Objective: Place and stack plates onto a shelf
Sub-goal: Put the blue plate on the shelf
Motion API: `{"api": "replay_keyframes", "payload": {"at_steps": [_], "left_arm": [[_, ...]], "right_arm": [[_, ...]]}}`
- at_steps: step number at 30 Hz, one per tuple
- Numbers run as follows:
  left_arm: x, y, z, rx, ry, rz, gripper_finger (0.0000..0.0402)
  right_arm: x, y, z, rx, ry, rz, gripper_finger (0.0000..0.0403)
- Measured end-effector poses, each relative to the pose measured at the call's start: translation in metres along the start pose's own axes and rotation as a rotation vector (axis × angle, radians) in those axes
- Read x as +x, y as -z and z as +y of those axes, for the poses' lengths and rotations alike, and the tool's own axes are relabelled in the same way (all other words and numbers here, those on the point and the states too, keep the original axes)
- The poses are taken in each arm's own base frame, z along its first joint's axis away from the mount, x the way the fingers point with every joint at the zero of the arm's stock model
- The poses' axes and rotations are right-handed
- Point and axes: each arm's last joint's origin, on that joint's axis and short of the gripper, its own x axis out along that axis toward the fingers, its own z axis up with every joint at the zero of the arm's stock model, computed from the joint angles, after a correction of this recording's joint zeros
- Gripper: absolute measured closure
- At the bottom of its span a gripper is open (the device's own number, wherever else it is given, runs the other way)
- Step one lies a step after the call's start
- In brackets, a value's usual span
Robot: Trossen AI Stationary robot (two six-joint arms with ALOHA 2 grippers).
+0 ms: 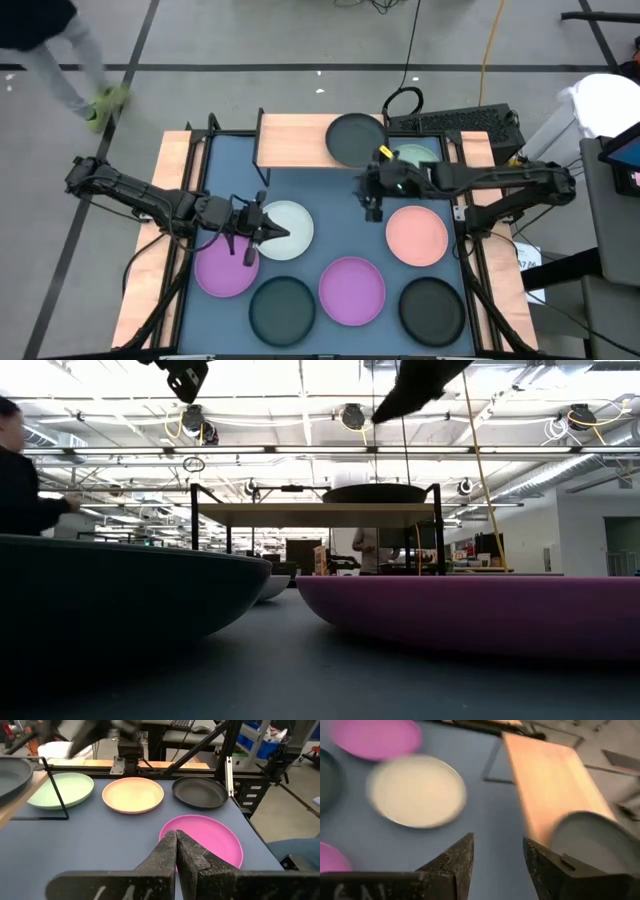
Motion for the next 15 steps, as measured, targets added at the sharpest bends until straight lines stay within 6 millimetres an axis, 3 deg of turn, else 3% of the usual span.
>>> {"api": "replay_keyframes", "payload": {"at_steps": [8, 15], "left_arm": [[0.014, 0.011, -0.009, -0.023, 0.023, 0.063, 0.0398], [0.034, 0.033, -0.016, -0.107, -0.016, 0.191, 0.0383]], "right_arm": [[-0.025, 0.027, 0.052, -0.007, -0.153, -0.22, 0.025], [-0.033, 0.053, 0.069, -0.066, -0.223, -0.243, 0.025]]}}
